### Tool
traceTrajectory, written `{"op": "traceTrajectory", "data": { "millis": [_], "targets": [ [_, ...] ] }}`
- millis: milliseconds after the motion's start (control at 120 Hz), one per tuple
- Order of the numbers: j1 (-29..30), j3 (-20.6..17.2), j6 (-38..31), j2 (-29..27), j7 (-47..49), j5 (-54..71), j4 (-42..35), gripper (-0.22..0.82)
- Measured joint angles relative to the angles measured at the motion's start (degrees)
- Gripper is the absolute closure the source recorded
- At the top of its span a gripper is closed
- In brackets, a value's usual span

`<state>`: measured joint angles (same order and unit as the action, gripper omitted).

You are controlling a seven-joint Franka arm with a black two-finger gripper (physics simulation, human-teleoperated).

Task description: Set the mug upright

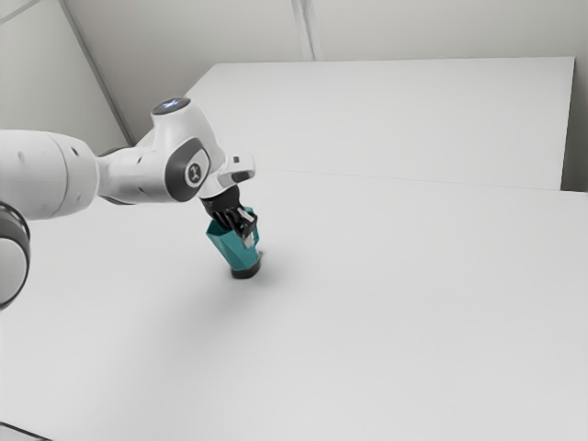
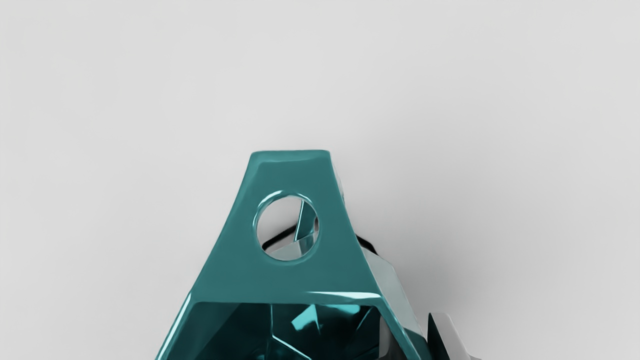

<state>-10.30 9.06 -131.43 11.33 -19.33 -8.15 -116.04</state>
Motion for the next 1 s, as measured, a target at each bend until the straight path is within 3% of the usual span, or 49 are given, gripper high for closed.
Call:
{"op": "traceTrajectory", "data": {
  "millis": [367, 1000],
  "targets": [
    [0.0, 0.0, -0.8, 0.6, 0.8, -0.5, 0.3, 0.76],
    [-0.4, 0.0, -0.5, -2.5, -0.4, -1.2, 1.8, 0.55]
  ]
}}
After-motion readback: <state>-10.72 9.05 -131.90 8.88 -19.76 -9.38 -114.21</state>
